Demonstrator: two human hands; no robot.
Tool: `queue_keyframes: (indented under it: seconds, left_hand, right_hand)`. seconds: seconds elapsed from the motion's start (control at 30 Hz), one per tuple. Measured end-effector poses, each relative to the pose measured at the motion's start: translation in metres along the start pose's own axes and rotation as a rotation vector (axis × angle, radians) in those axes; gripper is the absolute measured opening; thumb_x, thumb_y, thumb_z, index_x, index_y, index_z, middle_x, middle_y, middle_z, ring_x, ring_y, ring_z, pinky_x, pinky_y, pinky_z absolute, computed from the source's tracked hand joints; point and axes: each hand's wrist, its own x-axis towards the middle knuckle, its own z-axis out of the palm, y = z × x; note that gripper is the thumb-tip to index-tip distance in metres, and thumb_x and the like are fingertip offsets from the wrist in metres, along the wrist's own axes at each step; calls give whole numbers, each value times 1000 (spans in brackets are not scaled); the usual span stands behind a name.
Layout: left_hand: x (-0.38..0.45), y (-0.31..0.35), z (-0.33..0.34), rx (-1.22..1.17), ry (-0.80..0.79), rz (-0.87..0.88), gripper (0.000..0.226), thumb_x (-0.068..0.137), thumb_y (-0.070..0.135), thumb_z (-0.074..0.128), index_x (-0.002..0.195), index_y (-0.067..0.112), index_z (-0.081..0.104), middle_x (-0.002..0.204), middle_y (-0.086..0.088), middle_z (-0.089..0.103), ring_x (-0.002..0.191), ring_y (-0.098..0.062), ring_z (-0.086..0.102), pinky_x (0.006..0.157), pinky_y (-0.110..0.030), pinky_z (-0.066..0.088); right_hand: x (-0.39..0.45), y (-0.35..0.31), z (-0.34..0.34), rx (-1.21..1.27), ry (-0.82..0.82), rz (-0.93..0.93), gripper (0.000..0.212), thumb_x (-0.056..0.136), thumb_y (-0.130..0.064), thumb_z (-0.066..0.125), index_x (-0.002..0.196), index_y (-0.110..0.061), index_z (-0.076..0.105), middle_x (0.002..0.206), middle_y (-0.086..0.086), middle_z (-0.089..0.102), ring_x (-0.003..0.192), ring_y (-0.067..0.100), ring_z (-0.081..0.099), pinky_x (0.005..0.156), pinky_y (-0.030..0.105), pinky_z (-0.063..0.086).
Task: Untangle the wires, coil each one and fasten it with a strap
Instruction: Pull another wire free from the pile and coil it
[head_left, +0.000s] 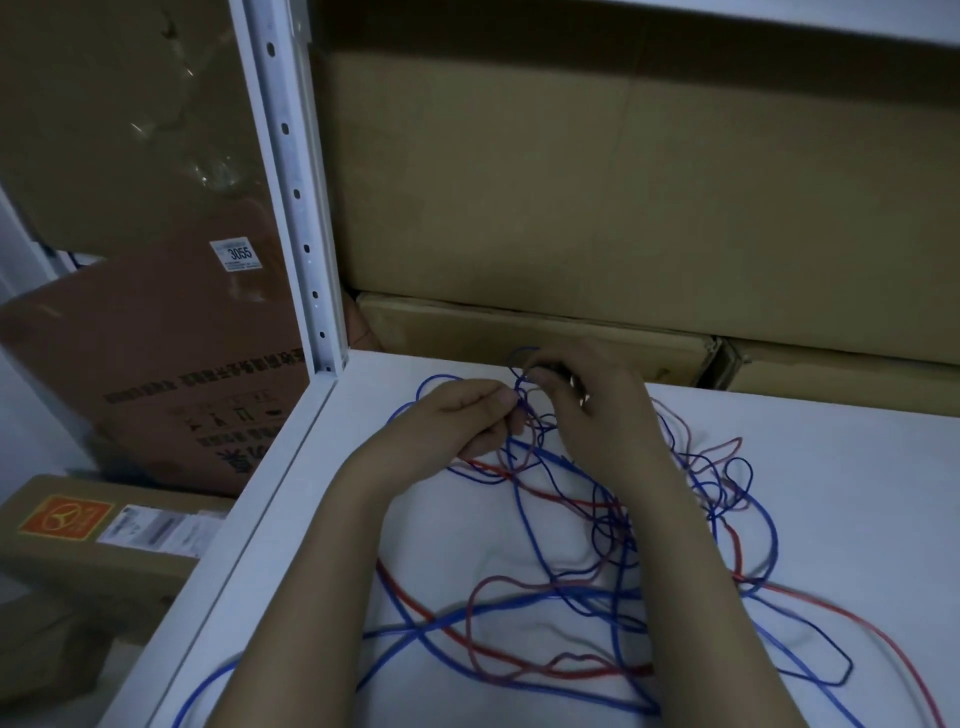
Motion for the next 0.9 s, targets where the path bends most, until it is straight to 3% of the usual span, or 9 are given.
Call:
queue_keyframes:
  seconds: [0.1,0.2,0.27,0.37,0.47,0.63,0.7,0.8,0.9]
  left_hand:
    - [1,1,5,-111,63,30,35,102,21,37,75,10,55,47,11,39,45,-3,30,49,-13,28]
    - [3,1,6,-257,120,129,34,104,17,33,78,9,54,49,9,42,47,-4,35,50,-13,32]
    - [6,-1,7,-335,175,174,34,104,15,31,82,8,55,50,8,47,49,-5,40,53,-13,38]
    - [9,-2,5,-506,263,208,35,105,12,29,87,4,58,55,5,57,52,-6,52,57,-16,46]
    - [11,-4,0,-607,264,232,33,104,9,28,97,4,59,73,3,71,67,-7,65,66,-18,52]
    - [16,-8,6,-512,277,249,30,104,5,28,108,6,57,95,1,74,93,-12,70,82,-19,52]
    - [17,-11,6,-430,323,261,30,104,4,28,111,9,57,104,2,71,100,-10,68,86,-18,50]
    - [16,-18,3,-198,379,245,30,105,7,28,121,2,53,109,2,67,101,-6,66,88,-17,48]
    - [15,-20,5,32,381,250,28,105,9,28,114,14,54,106,6,67,99,-2,64,88,-15,47]
  right_hand:
    - [1,-3,4,93,19,99,14,95,-16,57,94,-11,70,90,0,67,81,11,56,69,13,40]
    - [1,-4,8,195,-6,176,22,97,-23,55,78,-21,66,65,-12,60,63,0,55,56,13,37]
    - [0,-4,12,177,-49,189,28,99,-27,50,77,-20,65,58,-11,55,55,1,50,53,15,34]
    - [-4,-3,19,179,-199,233,30,101,-27,44,87,-13,66,59,-1,60,52,5,52,55,26,40]
    - [-2,-4,23,197,-390,330,33,102,-29,40,94,-9,65,58,-1,63,49,4,54,58,26,43]
    - [-3,-11,21,146,-500,271,32,102,-29,40,82,-13,59,65,-2,65,56,1,54,55,15,37]
    - [-6,-14,22,97,-499,214,33,100,-29,44,74,-12,55,62,-1,58,55,5,50,52,17,35]
    - [-6,-13,19,107,-445,173,26,96,-23,51,72,-18,59,61,-7,57,58,7,51,58,25,39]
    - [-5,-11,12,141,-409,174,24,94,-17,52,79,-33,62,66,-20,58,64,-2,53,60,15,36]
